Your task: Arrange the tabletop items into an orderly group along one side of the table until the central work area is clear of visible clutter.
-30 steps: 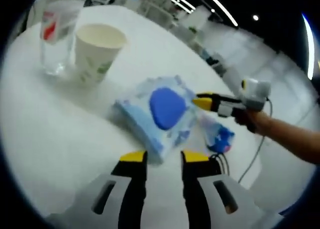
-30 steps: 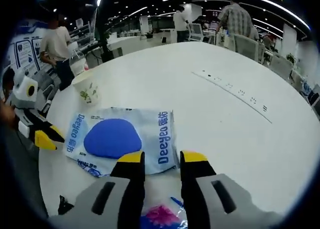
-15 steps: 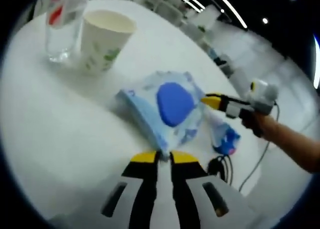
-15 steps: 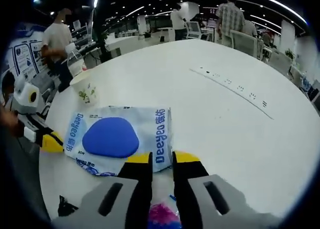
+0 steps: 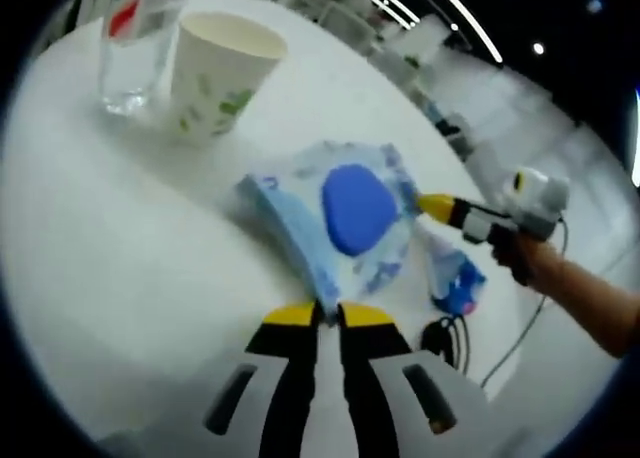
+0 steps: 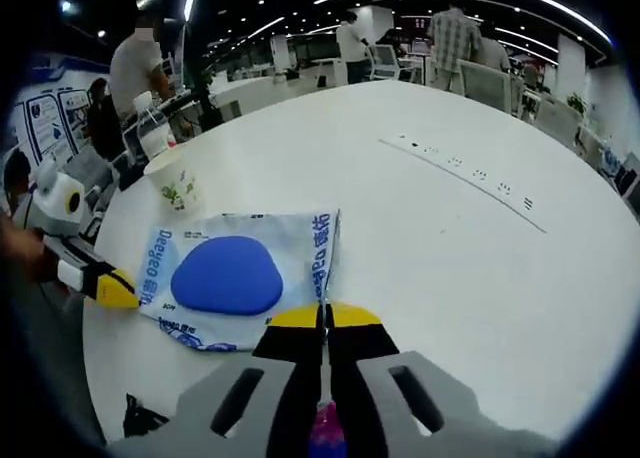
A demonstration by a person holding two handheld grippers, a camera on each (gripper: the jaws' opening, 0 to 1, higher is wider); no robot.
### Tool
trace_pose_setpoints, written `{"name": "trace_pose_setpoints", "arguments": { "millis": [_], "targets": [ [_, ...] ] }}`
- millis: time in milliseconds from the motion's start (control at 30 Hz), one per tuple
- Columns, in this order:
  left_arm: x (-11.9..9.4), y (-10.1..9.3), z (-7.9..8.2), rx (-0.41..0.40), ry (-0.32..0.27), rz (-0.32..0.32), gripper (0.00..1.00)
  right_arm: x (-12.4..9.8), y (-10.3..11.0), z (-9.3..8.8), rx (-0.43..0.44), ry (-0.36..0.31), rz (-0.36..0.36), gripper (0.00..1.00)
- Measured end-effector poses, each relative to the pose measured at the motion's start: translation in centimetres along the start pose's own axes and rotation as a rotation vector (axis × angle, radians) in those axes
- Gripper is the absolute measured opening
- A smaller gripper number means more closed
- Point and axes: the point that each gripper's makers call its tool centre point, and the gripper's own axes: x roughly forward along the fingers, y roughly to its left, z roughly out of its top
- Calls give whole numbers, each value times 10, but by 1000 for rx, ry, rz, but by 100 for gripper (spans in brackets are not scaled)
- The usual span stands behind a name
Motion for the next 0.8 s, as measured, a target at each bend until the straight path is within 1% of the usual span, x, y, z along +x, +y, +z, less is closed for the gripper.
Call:
{"name": "trace_pose_setpoints", "arguments": {
  "millis": [67, 200, 367, 567, 667, 800],
  "targets": [
    [0, 0, 0, -11, 3, 1, 2, 0, 1, 0, -4, 2, 4, 1],
    [1, -2, 0, 18, 20, 12, 0, -1, 1, 1, -26, 2, 1, 1],
    [-2, -2, 5, 46, 13, 22, 0, -9, 1, 0, -48, 2, -9, 1],
    [-6, -3, 11, 64, 6, 19, 0, -22, 3, -1, -47, -7, -23, 1],
    [-9, -4, 16, 83, -3, 14, 0, -28, 5, -1, -33, -15, -34, 1],
    [-12, -3, 22, 92, -10, 7, 0, -38, 9, -5, -23, -10, -44, 1]
  ]
}}
